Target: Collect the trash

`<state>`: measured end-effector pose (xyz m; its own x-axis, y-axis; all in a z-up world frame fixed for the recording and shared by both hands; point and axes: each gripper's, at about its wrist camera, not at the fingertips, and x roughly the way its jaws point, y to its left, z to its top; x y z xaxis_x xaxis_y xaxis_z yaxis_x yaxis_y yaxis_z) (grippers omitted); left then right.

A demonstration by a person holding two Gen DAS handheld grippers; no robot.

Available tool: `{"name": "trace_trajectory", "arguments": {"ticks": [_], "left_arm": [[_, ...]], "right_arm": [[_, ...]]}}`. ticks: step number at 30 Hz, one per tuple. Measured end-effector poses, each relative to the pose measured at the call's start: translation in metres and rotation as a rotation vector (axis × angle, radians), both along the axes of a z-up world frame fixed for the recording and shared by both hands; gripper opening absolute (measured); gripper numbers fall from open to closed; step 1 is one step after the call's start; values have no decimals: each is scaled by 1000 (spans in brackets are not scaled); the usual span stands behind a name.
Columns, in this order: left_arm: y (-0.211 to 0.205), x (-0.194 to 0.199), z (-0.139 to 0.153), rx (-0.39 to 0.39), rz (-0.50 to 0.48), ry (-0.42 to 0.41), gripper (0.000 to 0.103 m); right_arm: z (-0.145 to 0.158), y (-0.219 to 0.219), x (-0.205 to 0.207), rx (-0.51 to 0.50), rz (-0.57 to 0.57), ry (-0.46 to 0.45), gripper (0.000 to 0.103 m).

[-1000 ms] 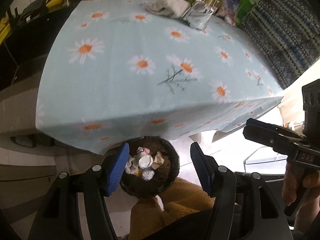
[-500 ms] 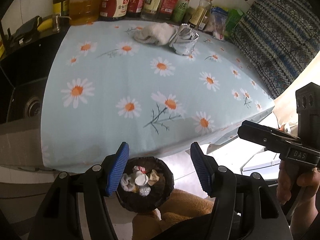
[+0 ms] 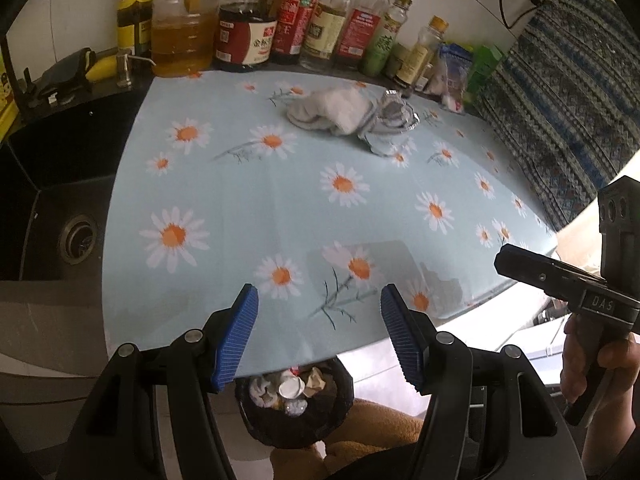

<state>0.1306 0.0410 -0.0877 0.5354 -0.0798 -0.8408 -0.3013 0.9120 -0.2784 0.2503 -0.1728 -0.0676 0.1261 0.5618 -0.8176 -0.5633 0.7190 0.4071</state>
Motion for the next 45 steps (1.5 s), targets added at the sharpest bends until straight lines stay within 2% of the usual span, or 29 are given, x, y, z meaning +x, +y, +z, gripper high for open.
{"name": "trace_trajectory", "arguments": {"ticks": [2, 9, 12, 19, 21, 30, 32, 45], "left_arm": [[0, 3, 5, 9, 0, -7, 62], [4, 21, 12, 32, 15, -14, 62], [4, 28, 16, 46, 24, -19, 62], [7, 46, 20, 62, 62, -6, 62], [7, 48, 21, 68, 76, 2, 62], [9, 60, 21, 94, 155, 57, 62], [10, 61, 21, 99, 184, 68, 77], [15, 59, 19, 92, 282, 95, 77]], "right_arm": [[2, 2, 9, 8, -1, -9, 78], [-1, 11, 42, 1, 14, -2, 79], [-2, 14, 53, 8, 21, -5, 87], [-10, 27, 87, -8, 52, -4, 90], [-13, 31, 97, -8, 63, -8, 95], [-40, 60, 147, -38, 130, 16, 95], [-44, 70, 154, -40, 161, 29, 95], [-64, 124, 176, -120, 294, 30, 95]]}}
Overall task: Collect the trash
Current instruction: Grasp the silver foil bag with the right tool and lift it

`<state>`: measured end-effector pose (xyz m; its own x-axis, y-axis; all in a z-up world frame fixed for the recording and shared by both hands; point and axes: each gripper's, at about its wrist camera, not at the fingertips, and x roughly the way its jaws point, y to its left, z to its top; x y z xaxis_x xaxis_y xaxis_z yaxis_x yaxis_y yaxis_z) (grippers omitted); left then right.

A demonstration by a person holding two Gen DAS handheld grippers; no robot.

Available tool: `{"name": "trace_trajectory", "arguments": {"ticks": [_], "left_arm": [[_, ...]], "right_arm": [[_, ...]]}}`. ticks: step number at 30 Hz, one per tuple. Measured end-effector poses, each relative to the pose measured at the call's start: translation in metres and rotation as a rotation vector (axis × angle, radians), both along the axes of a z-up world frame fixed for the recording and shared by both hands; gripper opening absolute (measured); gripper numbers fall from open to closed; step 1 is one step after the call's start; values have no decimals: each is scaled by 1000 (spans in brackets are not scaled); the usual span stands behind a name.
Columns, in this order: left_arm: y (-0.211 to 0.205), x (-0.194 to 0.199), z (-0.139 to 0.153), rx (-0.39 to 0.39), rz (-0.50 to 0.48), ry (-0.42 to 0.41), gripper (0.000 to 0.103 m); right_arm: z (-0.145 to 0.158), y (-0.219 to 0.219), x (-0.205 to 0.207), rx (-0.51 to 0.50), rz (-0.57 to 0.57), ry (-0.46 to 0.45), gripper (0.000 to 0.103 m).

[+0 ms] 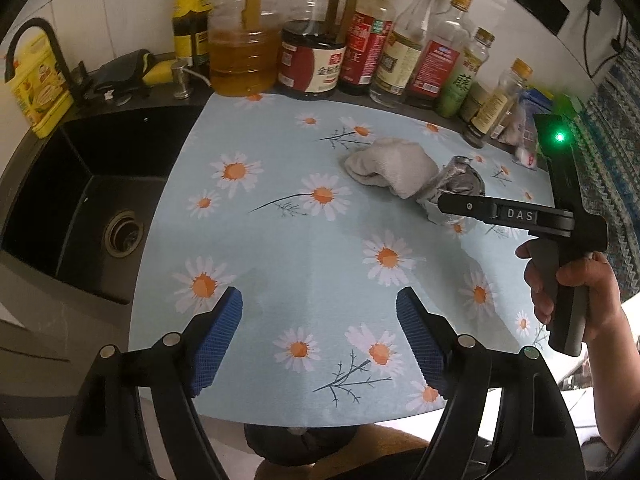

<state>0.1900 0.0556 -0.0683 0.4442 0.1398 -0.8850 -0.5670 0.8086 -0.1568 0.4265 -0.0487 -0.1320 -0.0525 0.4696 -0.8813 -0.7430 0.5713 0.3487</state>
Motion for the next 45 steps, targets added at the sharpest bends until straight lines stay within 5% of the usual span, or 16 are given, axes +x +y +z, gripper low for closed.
{"name": "trace_trajectory", "arguments": {"ticks": [5, 7, 9, 28, 45], "left_arm": [[4, -2, -8, -17, 34, 20, 77], [4, -2, -10, -25, 42, 23, 77], [4, -2, -12, -28, 48, 25, 77], [-2, 38, -4, 12, -30, 27, 77], [-5, 132, 0, 62, -227, 58, 88]], "right_arm": [[-3, 14, 1, -24, 18, -15, 92], [-9, 17, 2, -69, 7, -19, 86], [-13, 17, 4, -82, 4, -1, 68], [10, -25, -2, 32, -13, 66, 65], [28, -126, 1, 113, -186, 57, 65]]}}
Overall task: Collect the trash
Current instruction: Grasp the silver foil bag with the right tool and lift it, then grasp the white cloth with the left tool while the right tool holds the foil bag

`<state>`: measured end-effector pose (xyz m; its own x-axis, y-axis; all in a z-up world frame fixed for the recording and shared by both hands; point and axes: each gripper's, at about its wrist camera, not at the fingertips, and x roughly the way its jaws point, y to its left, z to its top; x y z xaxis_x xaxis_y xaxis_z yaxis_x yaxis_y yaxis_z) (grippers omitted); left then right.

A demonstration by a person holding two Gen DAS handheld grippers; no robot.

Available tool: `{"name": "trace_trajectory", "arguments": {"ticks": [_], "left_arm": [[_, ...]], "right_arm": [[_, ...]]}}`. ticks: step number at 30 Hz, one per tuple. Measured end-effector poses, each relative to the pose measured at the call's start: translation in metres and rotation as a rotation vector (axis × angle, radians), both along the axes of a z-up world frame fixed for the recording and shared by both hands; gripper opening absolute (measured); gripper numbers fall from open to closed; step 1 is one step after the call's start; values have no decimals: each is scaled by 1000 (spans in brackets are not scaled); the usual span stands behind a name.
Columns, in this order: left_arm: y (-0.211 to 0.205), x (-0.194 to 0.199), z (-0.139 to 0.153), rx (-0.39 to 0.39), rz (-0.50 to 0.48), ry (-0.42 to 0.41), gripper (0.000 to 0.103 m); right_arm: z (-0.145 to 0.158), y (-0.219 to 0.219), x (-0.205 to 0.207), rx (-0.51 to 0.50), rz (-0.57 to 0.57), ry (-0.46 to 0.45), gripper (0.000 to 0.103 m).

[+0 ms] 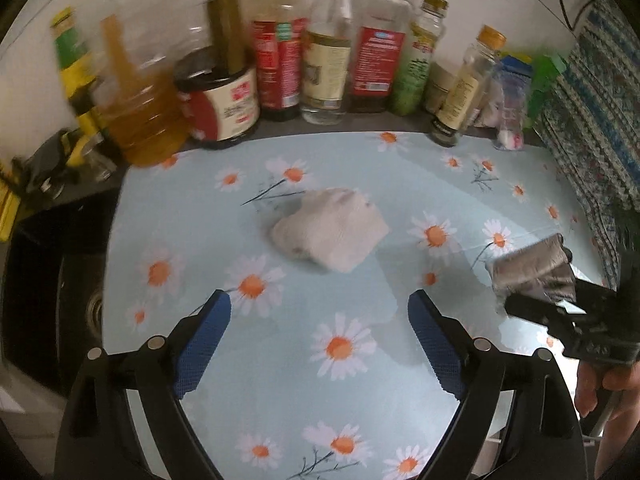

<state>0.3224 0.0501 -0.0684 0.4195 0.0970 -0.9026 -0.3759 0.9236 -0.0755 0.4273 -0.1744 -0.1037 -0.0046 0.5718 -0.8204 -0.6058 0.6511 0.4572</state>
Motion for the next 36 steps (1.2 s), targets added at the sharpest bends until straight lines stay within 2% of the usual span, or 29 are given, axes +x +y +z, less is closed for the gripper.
{"name": "trace_trajectory", "arguments": {"ticks": [4, 13, 20, 24, 27, 34, 36], "left_arm": [[-3, 24, -10, 22, -43, 45, 88], [-9, 56, -29, 51, -76, 90, 88], [-3, 72, -50, 102, -98, 140, 88], [3, 81, -60, 99, -83, 160, 88], [4, 86, -64, 73, -78, 151, 88], [-1, 101, -73, 179, -96, 172, 88], [2, 103, -76, 153, -94, 166, 86]], "right_arm": [[2, -14, 0, 4, -27, -8, 65], [6, -36, -4, 26, -56, -18, 65], [2, -42, -2, 24, -40, 2, 66], [2, -45, -1, 28, -27, 3, 66], [4, -47, 0, 16, -24, -21, 66], [5, -45, 4, 37, -4, -15, 66], [7, -44, 5, 36, 3, -21, 66]]}}
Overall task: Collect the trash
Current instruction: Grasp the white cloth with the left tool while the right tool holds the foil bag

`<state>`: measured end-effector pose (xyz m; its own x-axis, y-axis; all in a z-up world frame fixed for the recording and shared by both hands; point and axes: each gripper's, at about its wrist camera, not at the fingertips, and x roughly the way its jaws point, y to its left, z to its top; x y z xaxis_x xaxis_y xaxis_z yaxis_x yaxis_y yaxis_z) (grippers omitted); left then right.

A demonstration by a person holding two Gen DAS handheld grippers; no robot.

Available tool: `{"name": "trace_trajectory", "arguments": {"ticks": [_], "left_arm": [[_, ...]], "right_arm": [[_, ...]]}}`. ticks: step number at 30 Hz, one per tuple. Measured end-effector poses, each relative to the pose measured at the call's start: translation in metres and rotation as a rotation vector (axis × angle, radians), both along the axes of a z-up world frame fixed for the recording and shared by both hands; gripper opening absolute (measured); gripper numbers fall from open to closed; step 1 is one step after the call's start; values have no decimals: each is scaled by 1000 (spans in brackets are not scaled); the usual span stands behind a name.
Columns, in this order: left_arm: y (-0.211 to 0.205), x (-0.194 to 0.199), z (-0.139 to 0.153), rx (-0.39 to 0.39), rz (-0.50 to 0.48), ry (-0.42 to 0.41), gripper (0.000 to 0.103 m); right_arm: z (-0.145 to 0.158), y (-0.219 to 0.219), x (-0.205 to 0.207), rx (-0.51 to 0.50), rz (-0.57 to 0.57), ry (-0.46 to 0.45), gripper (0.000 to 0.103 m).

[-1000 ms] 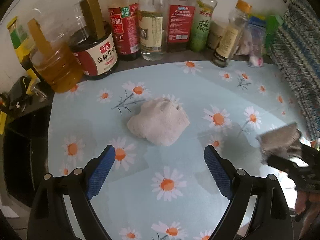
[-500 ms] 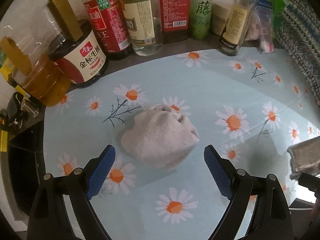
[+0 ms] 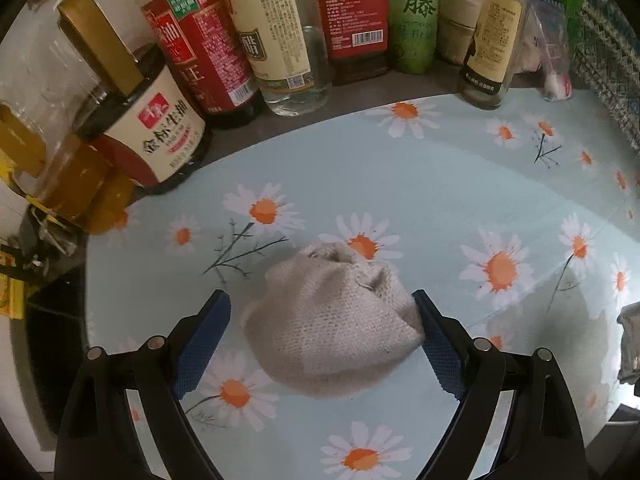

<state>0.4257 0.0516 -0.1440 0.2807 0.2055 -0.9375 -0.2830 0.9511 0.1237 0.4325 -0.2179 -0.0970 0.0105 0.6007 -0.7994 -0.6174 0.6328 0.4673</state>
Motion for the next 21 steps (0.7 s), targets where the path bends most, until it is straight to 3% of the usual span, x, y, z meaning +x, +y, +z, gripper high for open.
{"name": "trace_trajectory", "arguments": {"ticks": [7, 13, 21], "left_arm": [[3, 4, -6, -34, -17, 5, 71], [-4, 4, -10, -11, -45, 20, 56], [13, -7, -5, -90, -14, -40, 41]], "right_arm": [[4, -1, 2, -6, -16, -7, 66], [1, 5, -5, -30, -15, 4, 66], [4, 13, -23, -48, -18, -7, 66]]}}
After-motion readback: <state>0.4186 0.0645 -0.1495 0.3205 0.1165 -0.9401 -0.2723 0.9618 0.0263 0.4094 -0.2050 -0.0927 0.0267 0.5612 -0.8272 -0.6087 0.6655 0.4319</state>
